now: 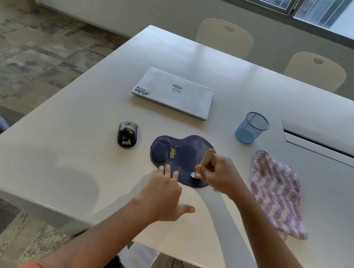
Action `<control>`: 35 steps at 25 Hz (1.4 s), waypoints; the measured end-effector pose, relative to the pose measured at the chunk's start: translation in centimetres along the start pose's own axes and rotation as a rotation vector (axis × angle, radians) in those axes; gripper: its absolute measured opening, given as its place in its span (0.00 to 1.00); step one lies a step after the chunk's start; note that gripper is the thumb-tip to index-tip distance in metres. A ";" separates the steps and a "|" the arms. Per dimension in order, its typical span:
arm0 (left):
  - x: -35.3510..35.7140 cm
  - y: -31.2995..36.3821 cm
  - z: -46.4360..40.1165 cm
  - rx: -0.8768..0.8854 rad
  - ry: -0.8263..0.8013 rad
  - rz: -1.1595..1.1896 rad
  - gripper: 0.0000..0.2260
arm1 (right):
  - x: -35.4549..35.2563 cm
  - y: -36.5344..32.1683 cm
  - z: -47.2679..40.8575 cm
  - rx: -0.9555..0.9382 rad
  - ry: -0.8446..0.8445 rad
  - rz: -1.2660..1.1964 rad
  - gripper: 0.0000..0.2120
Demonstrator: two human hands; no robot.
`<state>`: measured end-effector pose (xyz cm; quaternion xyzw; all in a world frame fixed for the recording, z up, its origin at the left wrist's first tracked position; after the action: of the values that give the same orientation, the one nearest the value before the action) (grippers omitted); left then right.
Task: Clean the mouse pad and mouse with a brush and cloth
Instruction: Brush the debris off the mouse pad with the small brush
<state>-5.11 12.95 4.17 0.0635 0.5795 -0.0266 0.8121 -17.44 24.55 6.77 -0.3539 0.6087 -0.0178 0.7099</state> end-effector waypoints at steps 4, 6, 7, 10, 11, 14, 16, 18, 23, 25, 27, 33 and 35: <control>0.0 0.1 -0.2 0.006 -0.007 0.002 0.46 | -2.0 -0.6 -2.0 0.071 0.104 -0.234 0.06; 0.0 0.0 -0.3 0.003 -0.015 -0.015 0.47 | -1.4 -2.7 -2.7 0.023 0.138 -0.262 0.04; 0.1 0.0 -0.3 0.002 -0.017 -0.021 0.47 | -0.6 -3.7 -3.0 -0.015 0.132 -0.221 0.04; 0.2 -0.2 -0.3 0.001 -0.007 -0.032 0.48 | 1.7 -4.4 -2.6 -0.080 0.079 -0.118 0.03; 0.2 -0.2 -0.2 0.001 0.001 -0.030 0.48 | 1.9 -3.8 -2.3 -0.080 0.062 -0.087 0.03; 0.3 -0.3 -0.1 0.006 0.024 -0.003 0.47 | 1.2 -1.7 -0.5 -0.074 -0.037 -0.023 0.03; 0.4 -0.4 0.0 0.008 0.033 0.011 0.47 | 0.3 -0.9 0.2 -0.061 -0.104 -0.018 0.03; 0.5 -0.4 -0.2 0.014 0.031 0.004 0.48 | -0.4 -1.6 -0.4 -0.089 -0.056 -0.046 0.03; 1.2 -0.8 -0.6 0.001 0.030 -0.029 0.51 | 1.4 -4.2 -1.3 -0.169 0.031 -0.107 0.02; 1.3 -0.8 -0.7 0.006 0.035 -0.021 0.51 | 1.1 -2.7 -0.7 -0.136 -0.022 -0.037 0.03; 1.2 -0.7 -0.7 0.006 0.042 -0.013 0.50 | 0.0 -0.5 0.1 -0.061 -0.101 0.058 0.04; 1.1 -0.5 -0.6 0.008 0.024 -0.018 0.50 | -3.5 0.3 -0.5 -0.016 -0.039 -0.053 0.06; 1.0 -0.5 -0.6 0.008 0.017 -0.032 0.50 | -2.2 -0.5 -0.9 -0.032 -0.049 -0.161 0.05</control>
<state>-5.39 12.57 2.97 0.0577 0.5871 -0.0414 0.8064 -18.57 24.78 8.94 -0.4132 0.5611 -0.0565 0.7150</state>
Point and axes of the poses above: each hand's wrist, its own z-axis away from the middle knuckle, its own x-axis out of the palm, y = z × x, the point moved 9 cm from there along -z, towards the middle knuckle, and after that the axes turned 5 degrees about z, right-handed, at the moved point
